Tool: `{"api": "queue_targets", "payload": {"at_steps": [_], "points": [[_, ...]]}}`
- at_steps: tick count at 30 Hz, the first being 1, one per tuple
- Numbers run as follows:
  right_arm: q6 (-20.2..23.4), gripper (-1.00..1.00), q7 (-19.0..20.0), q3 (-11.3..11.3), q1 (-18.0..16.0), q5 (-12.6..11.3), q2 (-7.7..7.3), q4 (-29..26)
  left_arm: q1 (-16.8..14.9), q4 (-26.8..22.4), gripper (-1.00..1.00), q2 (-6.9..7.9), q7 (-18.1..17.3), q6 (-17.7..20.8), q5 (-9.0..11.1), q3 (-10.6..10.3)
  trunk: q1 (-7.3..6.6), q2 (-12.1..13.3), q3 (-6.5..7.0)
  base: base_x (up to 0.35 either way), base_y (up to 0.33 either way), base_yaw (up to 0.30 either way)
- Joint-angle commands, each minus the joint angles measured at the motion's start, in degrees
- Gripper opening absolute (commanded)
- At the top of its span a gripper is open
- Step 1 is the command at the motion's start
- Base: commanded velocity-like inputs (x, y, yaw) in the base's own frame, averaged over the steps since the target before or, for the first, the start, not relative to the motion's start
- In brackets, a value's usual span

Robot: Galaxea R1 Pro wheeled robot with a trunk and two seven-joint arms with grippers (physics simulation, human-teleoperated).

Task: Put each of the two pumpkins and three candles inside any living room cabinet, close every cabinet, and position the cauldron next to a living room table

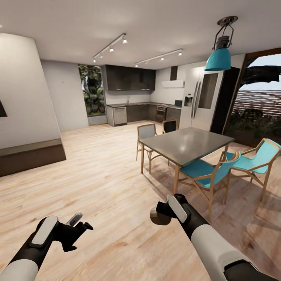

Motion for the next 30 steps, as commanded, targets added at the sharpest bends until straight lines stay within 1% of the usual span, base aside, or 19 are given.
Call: {"api": "queue_targets", "payload": {"at_steps": [1,10,19,30], "points": [[0.0,-1.00,0.0,0.0,0.0,0.0,0.00,0.0,0.0,0.0,1.00,-0.02,0.0,0.0,0.0,0.0,0.00,0.0,0.04,0.107,0.054,0.130],[0.0,-1.00,0.1,0.0,0.0,-0.1,-0.01,0.0,0.0,0.0,1.00,0.03,0.1,0.0,0.0,0.0,0.00,0.0,0.10,0.221,0.167,0.058],[0.0,-1.00,-0.1,0.1,0.0,-0.1,0.01,0.0,0.0,0.0,1.00,0.04,0.0,0.0,0.0,0.0,0.00,0.0,0.10,0.214,0.189,0.270],[0.0,-1.00,-0.1,0.1,0.0,-0.1,0.03,0.0,0.0,0.0,1.00,-0.05,0.0,0.0,0.0,0.0,0.00,0.0,0.10,0.017,0.031,0.292]]}}
